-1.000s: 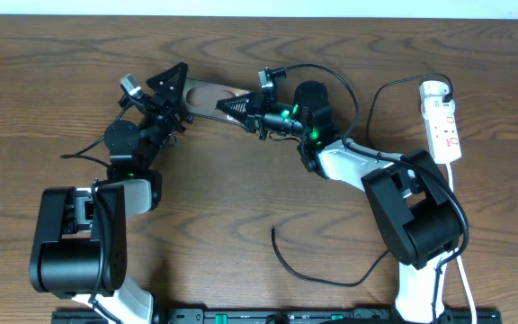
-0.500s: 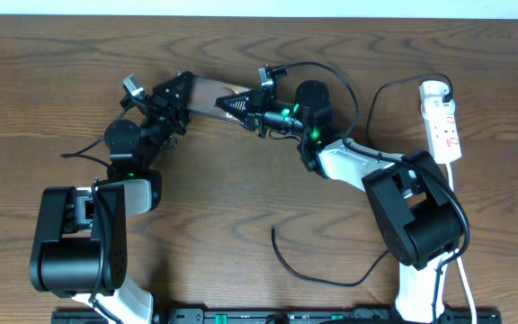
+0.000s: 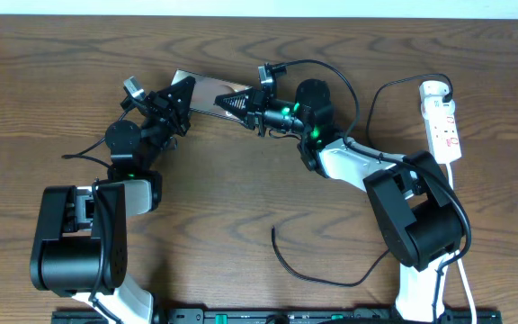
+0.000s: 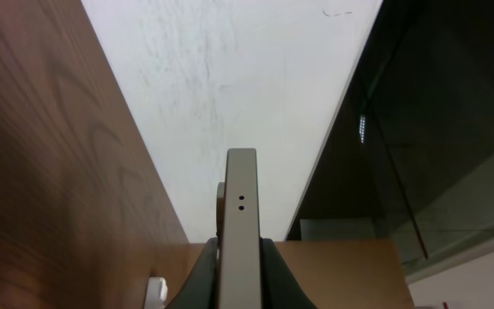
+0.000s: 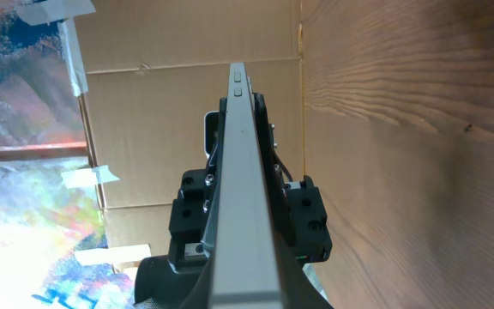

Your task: Plug charger to phone and switch on socket

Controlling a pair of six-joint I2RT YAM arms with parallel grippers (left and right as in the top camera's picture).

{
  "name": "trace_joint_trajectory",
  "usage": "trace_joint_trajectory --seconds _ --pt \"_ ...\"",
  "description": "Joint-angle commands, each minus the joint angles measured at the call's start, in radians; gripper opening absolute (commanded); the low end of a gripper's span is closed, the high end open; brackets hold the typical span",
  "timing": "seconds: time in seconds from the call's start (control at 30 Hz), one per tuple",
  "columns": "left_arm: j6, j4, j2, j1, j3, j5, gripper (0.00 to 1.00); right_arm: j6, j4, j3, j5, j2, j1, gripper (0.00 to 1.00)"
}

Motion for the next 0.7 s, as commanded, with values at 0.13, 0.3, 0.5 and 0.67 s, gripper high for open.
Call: trace_joint_trajectory --seconds 0.13,0.3,0.5,0.67 --pt "0.028 0.036 -0.016 -0.006 0.013 0.04 0.07 -0.005 -0.019 0.003 0.06 0.003 -0.006 0.02" --pt "0.028 0.036 -0.016 -0.006 0.013 0.038 0.07 -0.005 -0.015 0.003 0.063 0.003 -0.007 0.58" --pt "0.028 0.035 -0.016 0.0 0.013 0.032 0.07 -0.005 -0.014 0.003 0.063 0.003 -0.012 0.99" --pt "0.028 0.035 -0.016 0.039 0.014 0.058 0.07 -0.094 -0.011 0.003 0.047 0.003 -0.03 0.99"
